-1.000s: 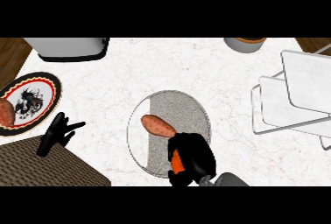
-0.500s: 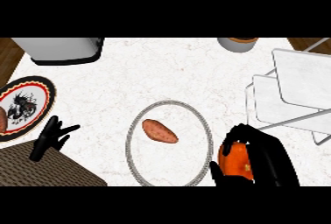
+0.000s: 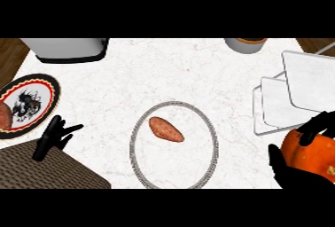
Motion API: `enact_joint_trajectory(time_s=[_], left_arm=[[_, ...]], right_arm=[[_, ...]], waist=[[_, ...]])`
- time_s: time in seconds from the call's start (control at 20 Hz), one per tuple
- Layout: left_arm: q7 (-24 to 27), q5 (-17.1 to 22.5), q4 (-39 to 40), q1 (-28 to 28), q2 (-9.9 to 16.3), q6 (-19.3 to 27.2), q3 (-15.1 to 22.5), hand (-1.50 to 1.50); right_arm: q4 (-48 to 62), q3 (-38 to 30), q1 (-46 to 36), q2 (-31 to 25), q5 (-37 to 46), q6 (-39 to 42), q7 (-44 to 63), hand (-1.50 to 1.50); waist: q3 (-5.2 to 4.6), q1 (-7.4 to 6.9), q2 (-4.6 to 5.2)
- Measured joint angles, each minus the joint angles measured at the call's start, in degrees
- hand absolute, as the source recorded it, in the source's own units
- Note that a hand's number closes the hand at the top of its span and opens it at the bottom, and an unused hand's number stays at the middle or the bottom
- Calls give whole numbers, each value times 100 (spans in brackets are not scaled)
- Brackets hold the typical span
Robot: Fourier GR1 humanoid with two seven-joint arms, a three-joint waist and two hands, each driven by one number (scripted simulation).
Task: Pick the squash from the placemat and place it in the tiered shelf
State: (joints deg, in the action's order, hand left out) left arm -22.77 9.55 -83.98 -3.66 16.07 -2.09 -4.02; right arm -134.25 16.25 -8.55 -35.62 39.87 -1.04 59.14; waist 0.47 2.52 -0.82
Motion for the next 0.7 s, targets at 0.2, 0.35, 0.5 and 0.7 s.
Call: enact_joint_trajectory(time_s=[0.2, 0.35, 0.5, 0.7], left_arm=[[-10, -26, 41, 50, -12, -50, -3, 0], [-31, -89, 13, 73, -34, -39, 25, 0], [-59, -115, 113, 156, -45, -46, 48, 0], [-60, -125, 89, 170, -59, -56, 34, 0]], right_arm=[[28, -816, -466, -137, -233, 319, 100, 150], [135, -1537, -777, -250, -826, 508, 102, 150], [226, -2263, -1156, -440, -1734, 722, 115, 150], [712, -3181, -1539, -940, -2766, 1055, -8, 150]], waist=[[0, -44, 9], [3, -74, 14], [8, -111, 24], [5, -163, 29]])
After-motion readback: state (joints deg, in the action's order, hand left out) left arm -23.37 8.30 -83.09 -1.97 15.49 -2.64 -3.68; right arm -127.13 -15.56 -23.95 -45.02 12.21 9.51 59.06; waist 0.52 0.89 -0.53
